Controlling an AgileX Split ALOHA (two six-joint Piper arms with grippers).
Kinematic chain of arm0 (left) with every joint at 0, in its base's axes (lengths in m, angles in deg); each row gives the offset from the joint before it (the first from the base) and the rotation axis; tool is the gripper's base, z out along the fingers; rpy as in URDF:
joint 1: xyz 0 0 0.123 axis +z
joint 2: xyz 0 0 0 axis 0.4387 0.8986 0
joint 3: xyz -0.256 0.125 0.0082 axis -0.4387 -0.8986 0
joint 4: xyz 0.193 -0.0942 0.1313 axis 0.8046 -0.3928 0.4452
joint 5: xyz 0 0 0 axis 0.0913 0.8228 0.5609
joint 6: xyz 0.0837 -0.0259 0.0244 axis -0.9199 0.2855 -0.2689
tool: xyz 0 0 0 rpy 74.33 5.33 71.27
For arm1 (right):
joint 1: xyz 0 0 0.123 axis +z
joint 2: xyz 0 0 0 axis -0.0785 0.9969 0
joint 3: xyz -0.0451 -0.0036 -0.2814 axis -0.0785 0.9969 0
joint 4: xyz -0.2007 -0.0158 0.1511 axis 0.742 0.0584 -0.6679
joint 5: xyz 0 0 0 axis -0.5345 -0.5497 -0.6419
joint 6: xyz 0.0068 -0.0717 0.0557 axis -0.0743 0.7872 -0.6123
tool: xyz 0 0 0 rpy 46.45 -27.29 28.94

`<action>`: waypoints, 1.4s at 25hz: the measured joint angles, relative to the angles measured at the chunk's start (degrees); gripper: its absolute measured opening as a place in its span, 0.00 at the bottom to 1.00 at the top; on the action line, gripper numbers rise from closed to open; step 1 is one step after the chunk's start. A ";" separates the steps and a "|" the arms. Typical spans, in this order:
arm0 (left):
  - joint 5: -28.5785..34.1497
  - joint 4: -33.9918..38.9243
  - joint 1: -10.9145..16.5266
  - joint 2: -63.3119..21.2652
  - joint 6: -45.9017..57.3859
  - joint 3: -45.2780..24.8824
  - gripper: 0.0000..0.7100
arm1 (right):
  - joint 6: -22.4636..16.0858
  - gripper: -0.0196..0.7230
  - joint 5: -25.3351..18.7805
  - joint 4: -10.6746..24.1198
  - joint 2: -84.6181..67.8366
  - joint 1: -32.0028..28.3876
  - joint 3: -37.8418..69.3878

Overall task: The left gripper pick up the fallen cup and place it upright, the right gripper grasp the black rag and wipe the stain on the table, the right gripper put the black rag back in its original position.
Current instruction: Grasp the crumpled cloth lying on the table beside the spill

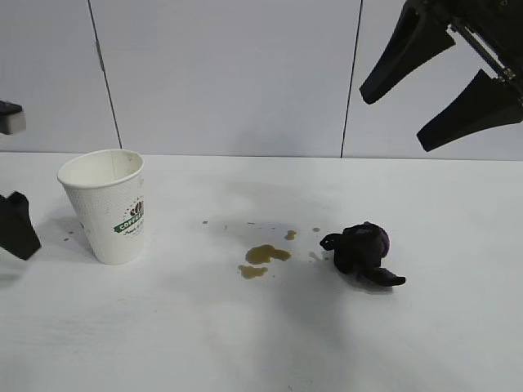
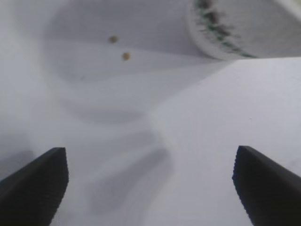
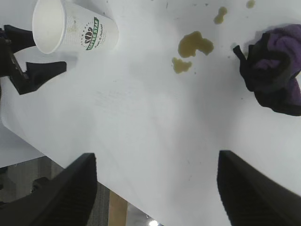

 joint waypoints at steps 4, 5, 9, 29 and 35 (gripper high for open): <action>0.45 6.80 5.32 -9.44 21.50 3.33 0.90 | 0.08 0.69 0.00 0.13 0.00 0.00 0.00; 0.67 7.28 6.84 -12.50 23.94 4.13 0.90 | 0.08 0.69 0.00 0.25 0.00 0.00 0.00; 1.27 7.99 10.55 -26.60 26.56 5.65 0.89 | 0.13 0.69 0.00 1.00 0.00 0.00 0.00; 25.99 1.94 10.99 -88.02 26.22 6.25 0.89 | 0.32 0.69 0.00 1.24 0.00 0.00 0.00; 35.21 -0.38 10.99 -90.01 27.77 0.38 0.89 | 0.51 0.69 0.00 1.31 0.00 0.00 0.00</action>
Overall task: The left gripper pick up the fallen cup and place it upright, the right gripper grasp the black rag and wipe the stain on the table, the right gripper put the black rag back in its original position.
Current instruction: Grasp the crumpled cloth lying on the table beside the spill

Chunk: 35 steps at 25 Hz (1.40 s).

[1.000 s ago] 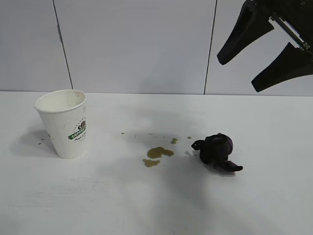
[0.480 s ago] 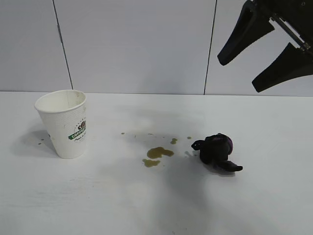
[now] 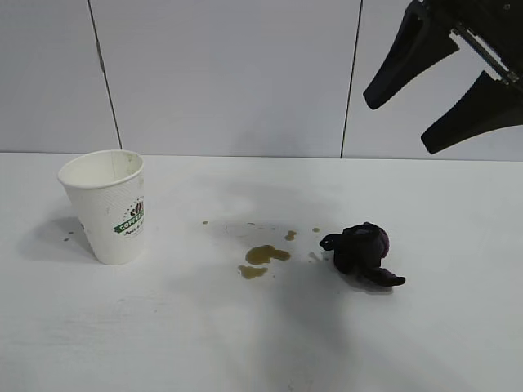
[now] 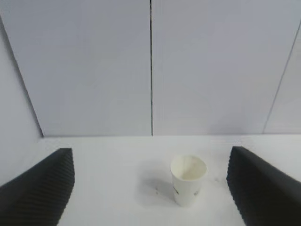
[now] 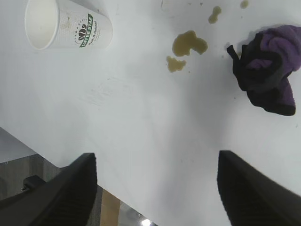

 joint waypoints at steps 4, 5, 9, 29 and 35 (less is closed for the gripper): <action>2.57 0.07 0.00 -2.49 1.13 -9.94 0.89 | 0.05 0.69 0.00 0.27 0.00 0.00 0.00; 2.82 0.53 0.00 -3.32 1.22 -12.09 0.89 | 0.05 0.69 0.00 0.40 0.00 0.00 0.00; 2.99 5.05 0.00 -7.10 1.27 -20.13 0.89 | 0.05 0.69 0.00 0.40 0.00 0.00 0.00; -0.80 14.24 -6.99 -9.64 4.17 -30.51 0.89 | -0.72 0.69 -0.96 13.24 0.50 0.00 -0.04; -1.22 14.25 -7.31 -9.64 4.22 -30.51 0.89 | -1.04 0.69 2.56 14.61 5.67 0.00 -0.04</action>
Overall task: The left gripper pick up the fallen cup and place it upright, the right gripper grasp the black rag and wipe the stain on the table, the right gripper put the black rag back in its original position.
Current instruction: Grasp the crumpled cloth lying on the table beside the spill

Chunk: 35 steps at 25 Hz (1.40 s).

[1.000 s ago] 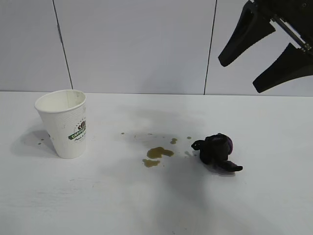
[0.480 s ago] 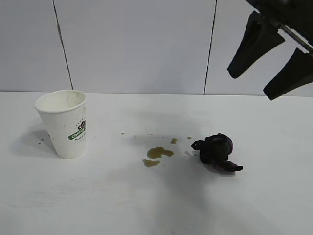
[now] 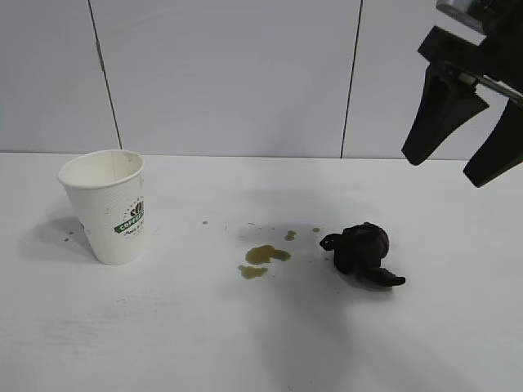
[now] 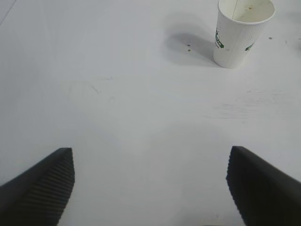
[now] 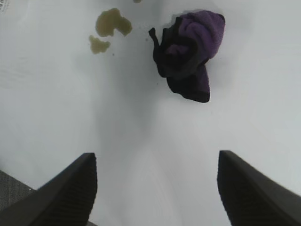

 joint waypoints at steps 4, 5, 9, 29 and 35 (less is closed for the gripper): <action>-0.24 0.05 0.00 0.00 0.04 0.00 0.89 | 0.00 0.69 7.01 0.30 5.98 0.00 0.00; -0.30 0.05 0.00 0.00 0.04 0.00 0.89 | 0.00 0.69 8.71 0.42 7.59 0.07 0.00; -0.30 0.05 0.00 0.00 0.04 0.00 0.89 | -0.04 0.69 13.40 1.49 13.41 2.64 -0.06; -0.30 0.05 0.00 0.00 0.04 0.00 0.89 | -9.27 0.45 25.24 7.29 21.19 8.47 -0.35; -0.30 0.16 0.00 0.00 0.06 0.00 0.89 | -9.32 0.16 25.40 7.29 21.19 8.47 -0.40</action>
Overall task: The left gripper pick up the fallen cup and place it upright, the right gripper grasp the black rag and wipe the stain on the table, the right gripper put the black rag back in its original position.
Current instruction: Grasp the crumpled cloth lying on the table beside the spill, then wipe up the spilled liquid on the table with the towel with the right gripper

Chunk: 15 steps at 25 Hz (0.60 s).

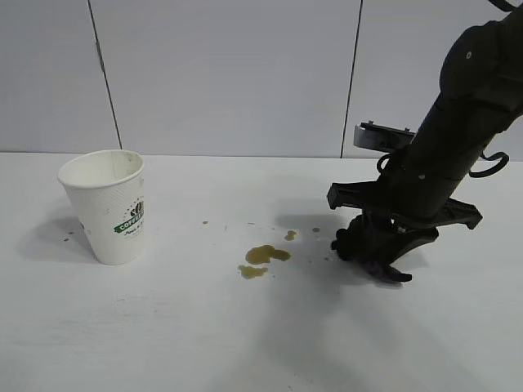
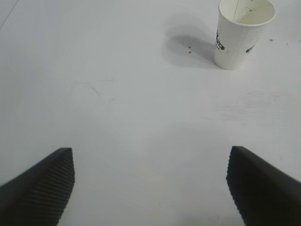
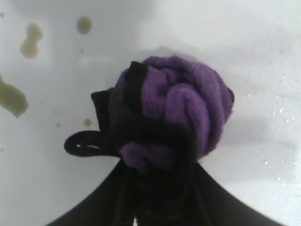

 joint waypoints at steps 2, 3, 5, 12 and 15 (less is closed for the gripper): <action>0.00 0.00 0.00 0.00 0.00 0.00 0.89 | 0.00 0.10 -0.69 0.00 -0.30 0.00 -0.07; 0.00 0.00 0.00 0.00 0.00 0.00 0.89 | -0.06 0.10 -1.28 0.00 -0.67 0.00 -0.15; 0.00 0.00 0.00 0.00 0.00 0.00 0.89 | -0.11 0.09 -3.21 0.00 -1.42 0.00 -1.25; 0.00 0.00 0.00 0.00 0.00 0.00 0.89 | -0.17 0.08 -6.87 -2.54 -2.47 2.95 -8.04; 0.00 0.00 0.00 0.00 0.00 0.00 0.89 | -0.17 0.08 -6.34 -3.33 -2.47 7.34 -9.59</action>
